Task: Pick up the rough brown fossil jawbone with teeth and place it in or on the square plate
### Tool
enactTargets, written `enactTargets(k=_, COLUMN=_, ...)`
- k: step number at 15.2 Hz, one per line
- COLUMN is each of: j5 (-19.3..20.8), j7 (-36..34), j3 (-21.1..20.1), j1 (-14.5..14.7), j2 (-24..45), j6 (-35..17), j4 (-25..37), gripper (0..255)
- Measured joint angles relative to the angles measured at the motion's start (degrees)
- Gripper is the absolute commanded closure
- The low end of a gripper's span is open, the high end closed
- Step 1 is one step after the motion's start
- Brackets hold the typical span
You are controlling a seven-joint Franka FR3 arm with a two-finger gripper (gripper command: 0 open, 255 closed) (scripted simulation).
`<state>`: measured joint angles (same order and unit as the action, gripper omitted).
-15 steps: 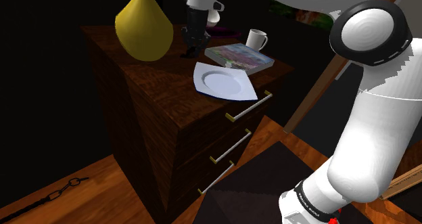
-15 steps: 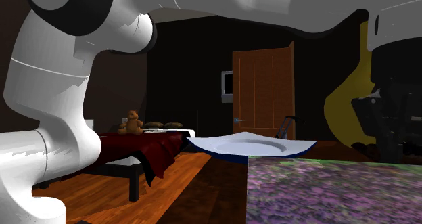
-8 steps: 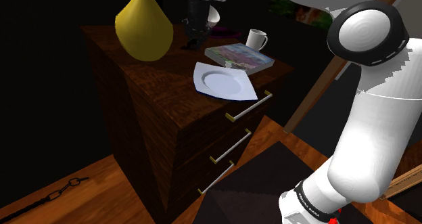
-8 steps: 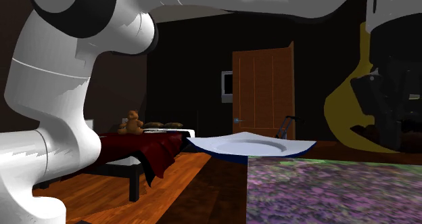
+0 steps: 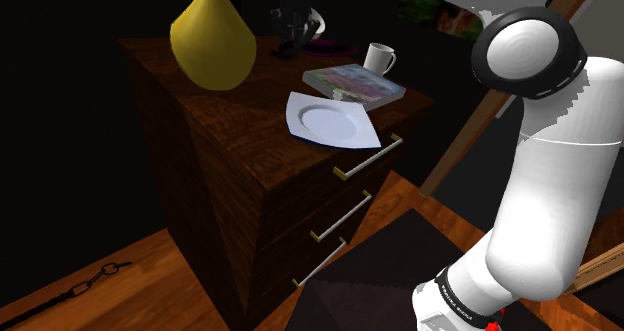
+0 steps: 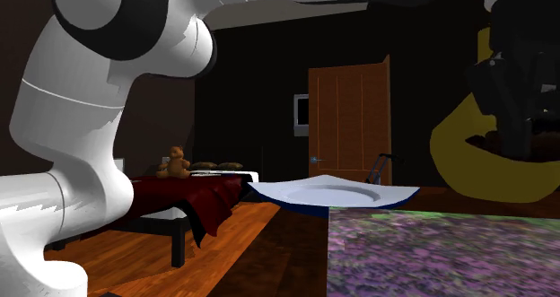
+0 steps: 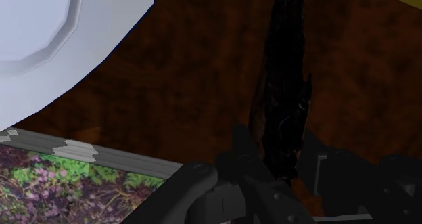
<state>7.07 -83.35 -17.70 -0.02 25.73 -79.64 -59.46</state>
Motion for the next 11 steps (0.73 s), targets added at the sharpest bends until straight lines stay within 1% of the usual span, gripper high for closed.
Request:
enactTargets(k=4, j5=0.67, j7=-0.02, j3=0.08, j1=1.07, j2=2.29, j6=4.5, j4=6.8, gripper=255)
enactTargets(k=5, j5=0.31, j7=-0.12, j3=-0.05, j1=0.73, j2=0.92, j6=3.97, j4=4.87, gripper=255)
enactTargets(k=6, j5=-0.39, j7=-0.18, j3=-0.29, j1=0.0, j2=-1.74, j6=2.8, j4=1.05, gripper=255)
enactTargets(k=9, j5=-3.25, j7=-0.2, j3=-0.9, j1=-2.26, j2=-11.79, j6=-1.87, j4=-13.34, gripper=255)
enactTargets(k=11, j5=-5.0, j7=-0.02, j3=-1.04, j1=-3.08, j2=-17.46, j6=-4.27, j4=-21.12, gripper=255)
